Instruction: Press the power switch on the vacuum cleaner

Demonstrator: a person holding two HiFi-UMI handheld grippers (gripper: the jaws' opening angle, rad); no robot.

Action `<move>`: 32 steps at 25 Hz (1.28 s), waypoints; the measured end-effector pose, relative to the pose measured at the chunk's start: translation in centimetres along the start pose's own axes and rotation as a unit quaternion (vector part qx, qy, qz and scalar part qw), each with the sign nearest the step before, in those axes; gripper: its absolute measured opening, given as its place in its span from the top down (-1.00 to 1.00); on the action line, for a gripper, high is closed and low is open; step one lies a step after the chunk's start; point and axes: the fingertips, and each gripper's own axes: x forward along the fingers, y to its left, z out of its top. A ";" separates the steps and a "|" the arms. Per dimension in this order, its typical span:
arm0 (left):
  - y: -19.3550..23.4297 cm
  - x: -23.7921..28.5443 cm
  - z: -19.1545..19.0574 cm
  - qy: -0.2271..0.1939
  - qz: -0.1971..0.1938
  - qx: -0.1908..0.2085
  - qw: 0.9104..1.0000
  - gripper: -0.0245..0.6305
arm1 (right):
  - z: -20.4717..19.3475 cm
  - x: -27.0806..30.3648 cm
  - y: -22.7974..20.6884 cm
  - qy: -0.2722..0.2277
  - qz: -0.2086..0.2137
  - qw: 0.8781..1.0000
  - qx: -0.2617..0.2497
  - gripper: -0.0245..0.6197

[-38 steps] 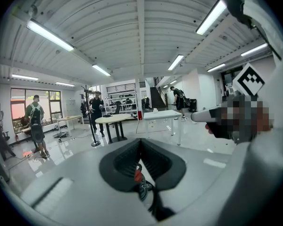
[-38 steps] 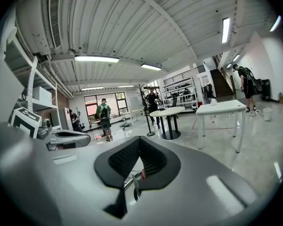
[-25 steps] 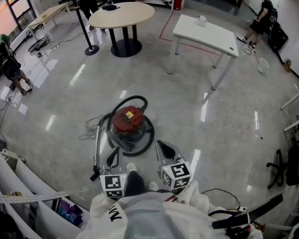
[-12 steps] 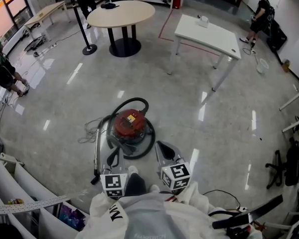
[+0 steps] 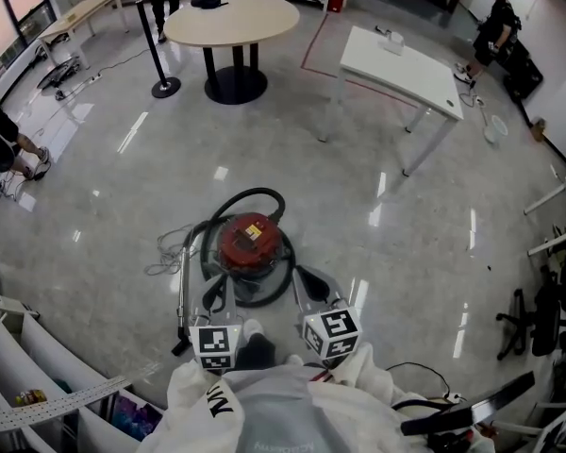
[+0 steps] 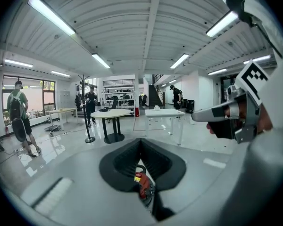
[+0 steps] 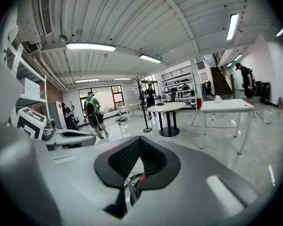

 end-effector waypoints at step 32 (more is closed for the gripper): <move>6.3 4.2 1.7 -0.020 -0.011 -0.023 0.999 0.93 | 4.3 6.9 2.5 0.002 -0.006 0.999 -0.044 0.92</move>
